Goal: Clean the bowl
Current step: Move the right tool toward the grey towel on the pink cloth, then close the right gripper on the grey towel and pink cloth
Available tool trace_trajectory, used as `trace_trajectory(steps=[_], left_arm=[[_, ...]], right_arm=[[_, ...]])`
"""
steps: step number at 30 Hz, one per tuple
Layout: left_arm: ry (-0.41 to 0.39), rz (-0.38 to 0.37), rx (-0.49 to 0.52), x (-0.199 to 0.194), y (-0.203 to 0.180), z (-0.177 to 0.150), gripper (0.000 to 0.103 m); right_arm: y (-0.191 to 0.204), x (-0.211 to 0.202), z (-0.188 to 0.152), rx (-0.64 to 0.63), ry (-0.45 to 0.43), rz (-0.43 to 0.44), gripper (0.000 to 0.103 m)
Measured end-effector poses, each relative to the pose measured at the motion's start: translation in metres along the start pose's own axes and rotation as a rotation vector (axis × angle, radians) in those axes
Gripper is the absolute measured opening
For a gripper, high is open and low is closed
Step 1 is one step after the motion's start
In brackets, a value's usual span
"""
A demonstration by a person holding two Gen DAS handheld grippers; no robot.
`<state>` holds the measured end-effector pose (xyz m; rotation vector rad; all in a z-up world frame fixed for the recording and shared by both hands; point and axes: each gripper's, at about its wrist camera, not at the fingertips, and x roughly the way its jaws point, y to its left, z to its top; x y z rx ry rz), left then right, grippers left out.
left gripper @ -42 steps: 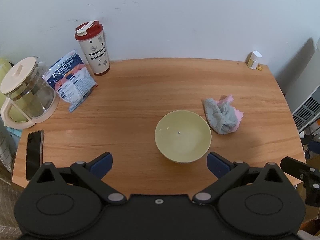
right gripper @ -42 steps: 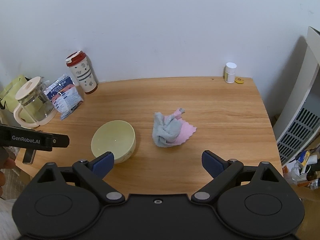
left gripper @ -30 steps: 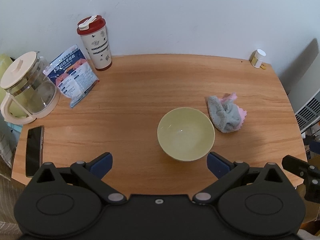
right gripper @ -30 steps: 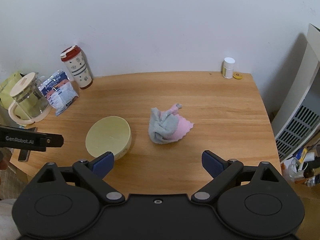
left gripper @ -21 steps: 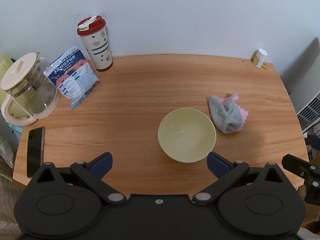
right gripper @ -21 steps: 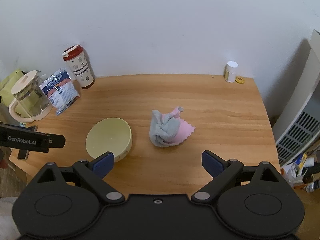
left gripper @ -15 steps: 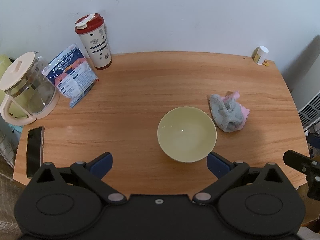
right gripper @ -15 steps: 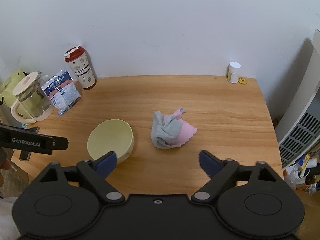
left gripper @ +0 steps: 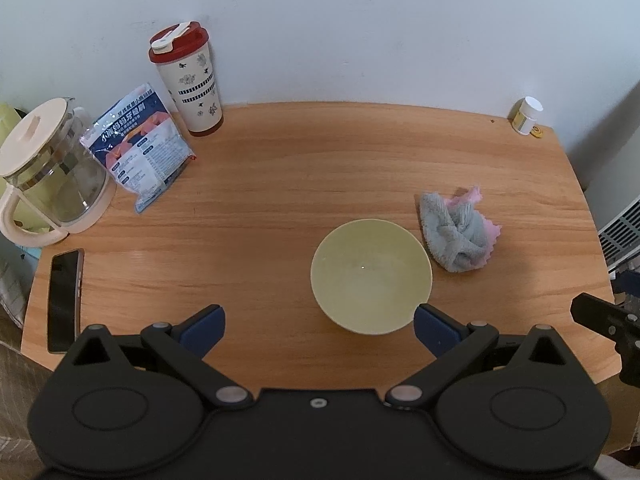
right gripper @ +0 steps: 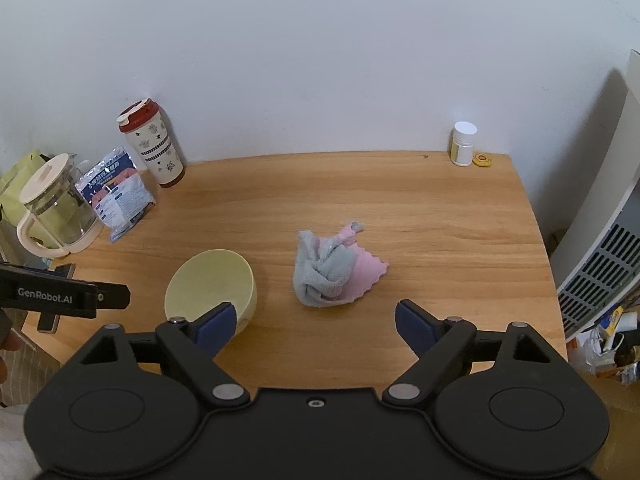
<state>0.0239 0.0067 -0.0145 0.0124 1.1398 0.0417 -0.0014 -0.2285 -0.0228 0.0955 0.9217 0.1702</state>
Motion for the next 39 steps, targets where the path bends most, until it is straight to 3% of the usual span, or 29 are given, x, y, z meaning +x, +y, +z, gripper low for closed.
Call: trace_trajectory(steps=[20, 26, 39], left_arm=[[0.019, 0.006, -0.047, 0.009, -0.006, 0.004, 0.103], [0.027, 0.047, -0.044, 0.021, -0.009, 0.005, 0.103], [0.063, 0.093, -0.105, 0.055, -0.011, -0.010, 0.103]], right_arm=[[-0.016, 0.014, 0.011, -0.045, 0.010, -0.047, 0.091], [-0.023, 0.035, 0.014, -0.085, -0.012, -0.098, 0.093], [-0.021, 0.128, 0.026, -0.241, 0.062, 0.033, 0.092]])
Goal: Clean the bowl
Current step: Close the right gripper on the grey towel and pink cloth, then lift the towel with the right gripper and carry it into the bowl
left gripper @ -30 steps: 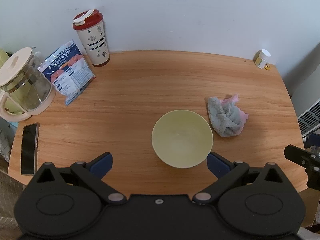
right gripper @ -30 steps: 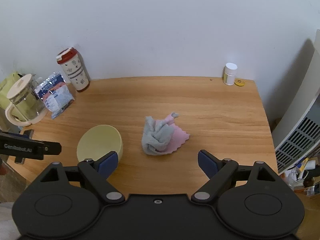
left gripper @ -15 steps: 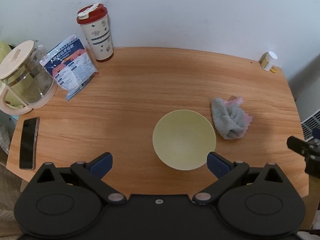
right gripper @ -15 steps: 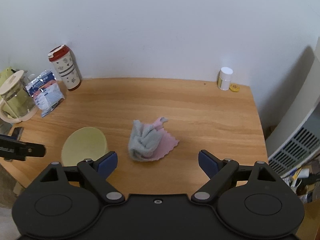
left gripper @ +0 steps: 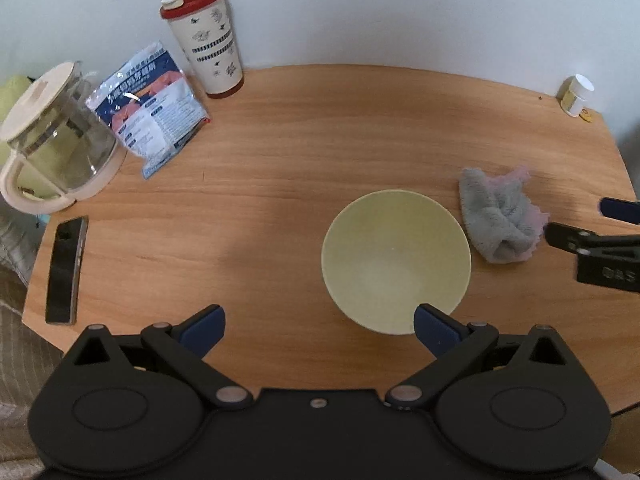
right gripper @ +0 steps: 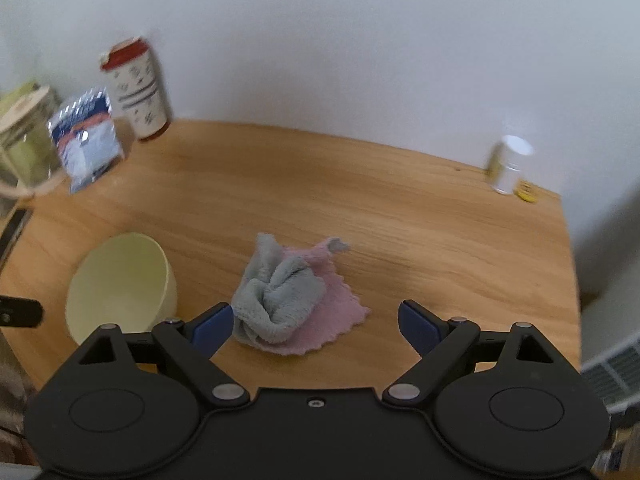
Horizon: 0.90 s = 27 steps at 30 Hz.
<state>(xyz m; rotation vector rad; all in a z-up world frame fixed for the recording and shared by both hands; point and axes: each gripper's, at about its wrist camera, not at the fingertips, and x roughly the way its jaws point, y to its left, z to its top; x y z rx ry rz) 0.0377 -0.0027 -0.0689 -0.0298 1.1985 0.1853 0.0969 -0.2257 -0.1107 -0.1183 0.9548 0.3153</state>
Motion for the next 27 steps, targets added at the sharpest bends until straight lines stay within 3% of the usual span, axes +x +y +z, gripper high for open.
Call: trace_trajectory(steps=[5, 7, 11, 15, 27], left_arm=[[-0.004, -0.002, -0.048, 0.009, 0.011, -0.009, 0.103], [-0.003, -0.007, -0.056, 0.015, 0.013, -0.010, 0.103], [-0.014, -0.007, -0.040, 0.022, 0.017, -0.009, 0.103], [-0.023, -0.039, -0.013, 0.026, 0.023, -0.005, 0.103], [-0.026, -0.130, 0.070, 0.043, 0.031, 0.010, 0.103]], right_arm=[[0.003, 0.032, 0.004, 0.032, 0.063, 0.072, 0.088], [0.008, 0.043, 0.003, 0.017, 0.096, 0.105, 0.076], [0.024, 0.053, -0.002, -0.068, 0.084, 0.079, 0.076], [0.033, 0.057, 0.001, -0.067, 0.092, 0.081, 0.075], [0.039, 0.069, 0.006, -0.011, 0.157, 0.109, 0.045]])
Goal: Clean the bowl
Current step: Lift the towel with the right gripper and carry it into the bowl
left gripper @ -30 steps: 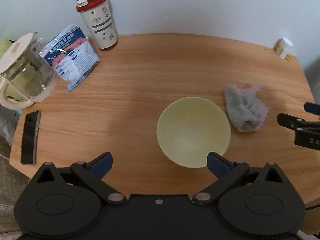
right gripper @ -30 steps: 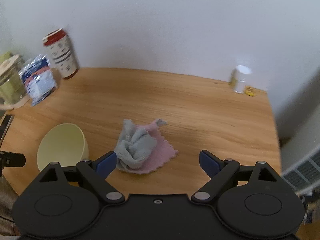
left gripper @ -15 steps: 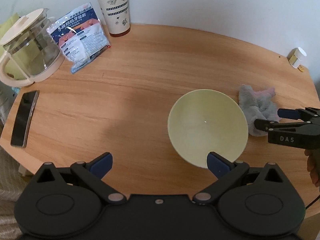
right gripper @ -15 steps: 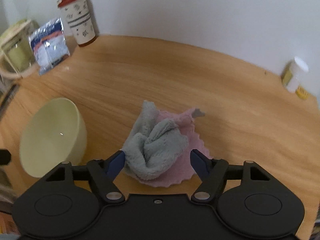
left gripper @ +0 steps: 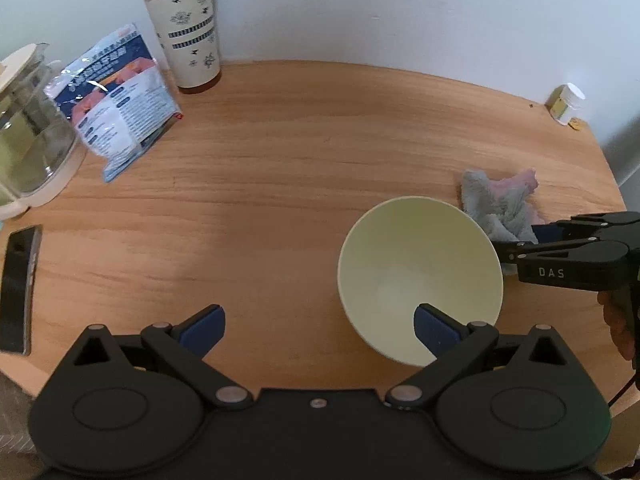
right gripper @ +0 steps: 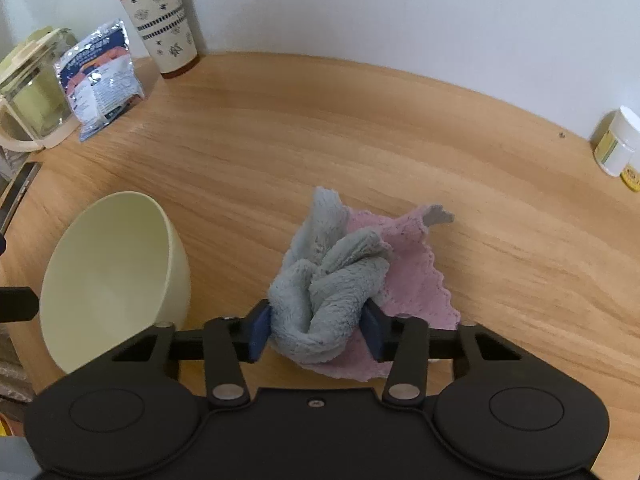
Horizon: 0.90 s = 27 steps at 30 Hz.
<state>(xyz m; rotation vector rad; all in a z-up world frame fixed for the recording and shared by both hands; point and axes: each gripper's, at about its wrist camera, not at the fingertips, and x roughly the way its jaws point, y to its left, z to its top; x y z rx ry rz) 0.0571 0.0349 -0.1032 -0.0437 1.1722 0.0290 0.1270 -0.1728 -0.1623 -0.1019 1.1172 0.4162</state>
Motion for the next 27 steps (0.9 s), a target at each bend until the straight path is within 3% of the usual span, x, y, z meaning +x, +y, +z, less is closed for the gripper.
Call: trace_trajectory(steps=[6, 11, 14, 18, 22, 24, 27], left_arm=[[0.010, -0.070, 0.022, 0.012, 0.006, 0.007, 0.102], [0.024, -0.142, 0.054, 0.023, 0.007, 0.012, 0.100], [0.035, -0.170, 0.082, 0.028, 0.008, 0.015, 0.083], [0.050, -0.208, 0.120, 0.035, 0.010, 0.020, 0.082], [0.065, -0.245, 0.158, 0.042, 0.012, 0.025, 0.071], [0.075, -0.264, 0.169, 0.045, 0.015, 0.027, 0.060], [0.095, -0.289, 0.169, 0.047, 0.023, 0.029, 0.057]], right_arm=[[-0.006, -0.001, -0.002, 0.094, 0.003, 0.015, 0.028], [-0.008, -0.013, -0.003, 0.148, -0.006, 0.025, 0.025], [-0.010, -0.034, -0.005, 0.192, -0.028, 0.040, 0.025], [-0.003, -0.079, -0.007, 0.230, -0.089, 0.092, 0.025], [0.019, -0.105, -0.005, 0.207, -0.097, 0.168, 0.025], [0.032, -0.107, -0.001, 0.182, -0.081, 0.208, 0.025], [0.050, -0.100, 0.009, 0.134, -0.057, 0.243, 0.025]])
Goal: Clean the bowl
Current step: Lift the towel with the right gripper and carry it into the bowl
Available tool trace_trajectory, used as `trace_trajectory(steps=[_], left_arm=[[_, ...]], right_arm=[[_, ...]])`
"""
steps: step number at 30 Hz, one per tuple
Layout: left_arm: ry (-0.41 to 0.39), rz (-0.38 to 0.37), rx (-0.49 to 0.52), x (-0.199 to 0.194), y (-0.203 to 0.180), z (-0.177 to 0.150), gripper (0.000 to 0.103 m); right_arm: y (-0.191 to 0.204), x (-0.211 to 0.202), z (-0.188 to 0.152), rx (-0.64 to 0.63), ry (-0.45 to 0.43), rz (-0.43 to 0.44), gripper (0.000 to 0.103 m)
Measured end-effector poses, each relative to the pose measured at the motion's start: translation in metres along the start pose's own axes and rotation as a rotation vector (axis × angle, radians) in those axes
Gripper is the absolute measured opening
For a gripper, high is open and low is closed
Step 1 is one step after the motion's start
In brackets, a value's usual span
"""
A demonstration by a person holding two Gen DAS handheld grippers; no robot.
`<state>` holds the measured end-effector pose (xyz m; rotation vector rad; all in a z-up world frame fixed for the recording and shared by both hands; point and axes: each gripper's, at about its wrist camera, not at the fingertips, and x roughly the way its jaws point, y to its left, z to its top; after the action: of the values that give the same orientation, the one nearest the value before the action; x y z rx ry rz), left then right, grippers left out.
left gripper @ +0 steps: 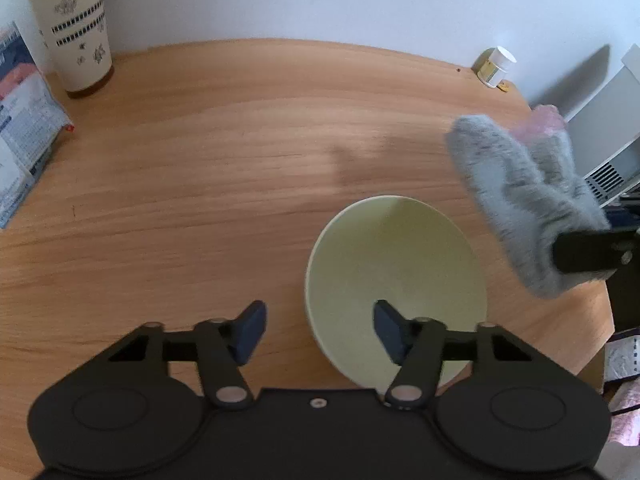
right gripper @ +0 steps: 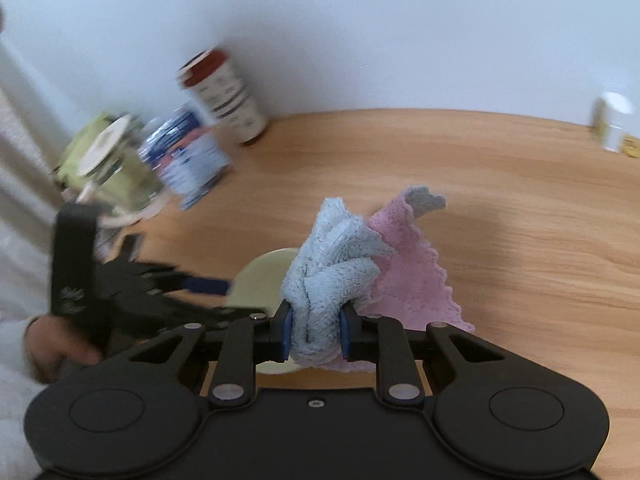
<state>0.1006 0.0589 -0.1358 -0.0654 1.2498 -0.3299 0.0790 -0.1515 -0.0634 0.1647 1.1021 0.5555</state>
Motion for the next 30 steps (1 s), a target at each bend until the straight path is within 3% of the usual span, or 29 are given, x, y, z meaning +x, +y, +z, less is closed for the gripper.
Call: trace_trajectory(steps=[8, 13, 17, 30], left_arm=[[0.022, -0.070, 0.020, 0.002, 0.014, 0.002, 0.041], [0.033, -0.098, 0.042, 0.003, 0.015, 0.001, 0.038], [0.034, -0.106, 0.086, 0.001, 0.012, 0.000, 0.018], [0.023, -0.114, 0.166, -0.003, 0.014, 0.001, 0.018]], right_arm=[[0.026, 0.040, 0.016, -0.070, 0.075, 0.024, 0.025], [0.033, 0.054, 0.021, -0.085, 0.108, 0.036, 0.025], [0.036, 0.068, 0.024, -0.098, 0.136, 0.035, 0.025], [0.043, 0.106, 0.025, -0.145, 0.191, -0.052, 0.025]])
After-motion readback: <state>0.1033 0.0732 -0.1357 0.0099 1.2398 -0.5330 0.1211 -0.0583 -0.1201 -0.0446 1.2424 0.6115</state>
